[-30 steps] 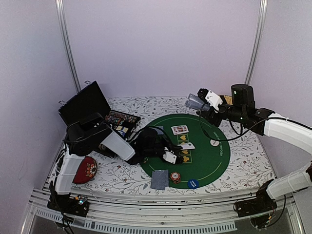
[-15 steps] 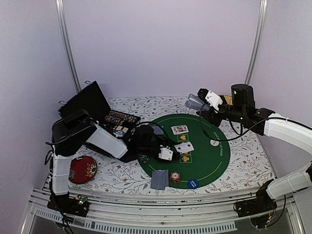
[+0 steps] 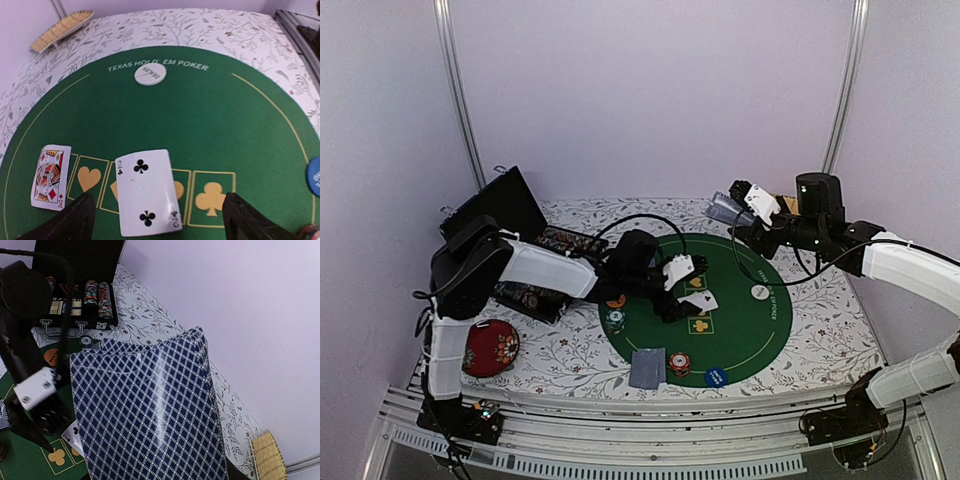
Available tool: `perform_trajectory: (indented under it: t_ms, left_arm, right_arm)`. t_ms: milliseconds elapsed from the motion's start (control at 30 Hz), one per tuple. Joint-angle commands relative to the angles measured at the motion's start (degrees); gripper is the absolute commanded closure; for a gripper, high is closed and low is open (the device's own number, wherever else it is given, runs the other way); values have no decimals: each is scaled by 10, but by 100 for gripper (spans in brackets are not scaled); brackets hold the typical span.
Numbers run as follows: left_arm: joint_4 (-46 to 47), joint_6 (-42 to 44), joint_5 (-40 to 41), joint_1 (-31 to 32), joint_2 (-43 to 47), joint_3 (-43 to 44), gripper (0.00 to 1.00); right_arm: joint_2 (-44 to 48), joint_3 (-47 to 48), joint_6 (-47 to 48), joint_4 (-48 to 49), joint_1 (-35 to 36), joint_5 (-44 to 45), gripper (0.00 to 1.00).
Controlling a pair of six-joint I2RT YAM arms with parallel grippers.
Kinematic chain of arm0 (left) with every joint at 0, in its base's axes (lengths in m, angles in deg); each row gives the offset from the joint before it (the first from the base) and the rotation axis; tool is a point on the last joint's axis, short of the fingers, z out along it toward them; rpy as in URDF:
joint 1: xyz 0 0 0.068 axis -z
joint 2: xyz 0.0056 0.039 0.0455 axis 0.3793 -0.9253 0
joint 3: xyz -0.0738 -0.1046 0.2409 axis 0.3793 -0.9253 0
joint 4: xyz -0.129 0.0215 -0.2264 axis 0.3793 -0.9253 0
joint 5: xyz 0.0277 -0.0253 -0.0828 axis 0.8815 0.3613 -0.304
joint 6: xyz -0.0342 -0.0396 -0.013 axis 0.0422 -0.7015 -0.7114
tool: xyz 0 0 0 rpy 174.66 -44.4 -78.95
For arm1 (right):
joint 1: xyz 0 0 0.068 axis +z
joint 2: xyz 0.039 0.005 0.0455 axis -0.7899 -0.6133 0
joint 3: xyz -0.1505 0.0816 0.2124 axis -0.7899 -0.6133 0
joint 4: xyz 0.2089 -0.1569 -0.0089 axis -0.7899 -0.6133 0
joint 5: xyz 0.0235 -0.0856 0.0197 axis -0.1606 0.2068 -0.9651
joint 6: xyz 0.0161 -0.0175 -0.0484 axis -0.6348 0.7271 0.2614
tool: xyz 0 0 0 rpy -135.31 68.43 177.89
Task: Distribute texas hold em gaming equipment
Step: Flop the poker card into the community card area, then move the poker card to the community card area.
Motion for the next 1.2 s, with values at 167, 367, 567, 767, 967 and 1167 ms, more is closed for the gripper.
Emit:
perform_trajectory:
  t_ms: [167,367,567,767,967,1167]
  left_arm:
    - [-188,-29,101,9,-105,141,6]
    - [-239,-8,161,9,-144,200,29]
    - [-263,34,233,6,-188,250,31]
    - [-254,73,252,-6,-205,272,31]
    - [-223,150,286,-12,-186,240,31]
    - [-218,156,295,-24,-184,243,31]
  right_arm:
    - [20,-3,-9,5,-7,6,53]
    - [21,-7,-11,12,-7,2,53]
    - [24,-5,-10,15,-7,0,53]
    - [30,-10,-11,12,-8,-1,53]
    - [33,-9,-9,8,-8,-1,53]
    - [33,-9,-10,9,-8,0,53]
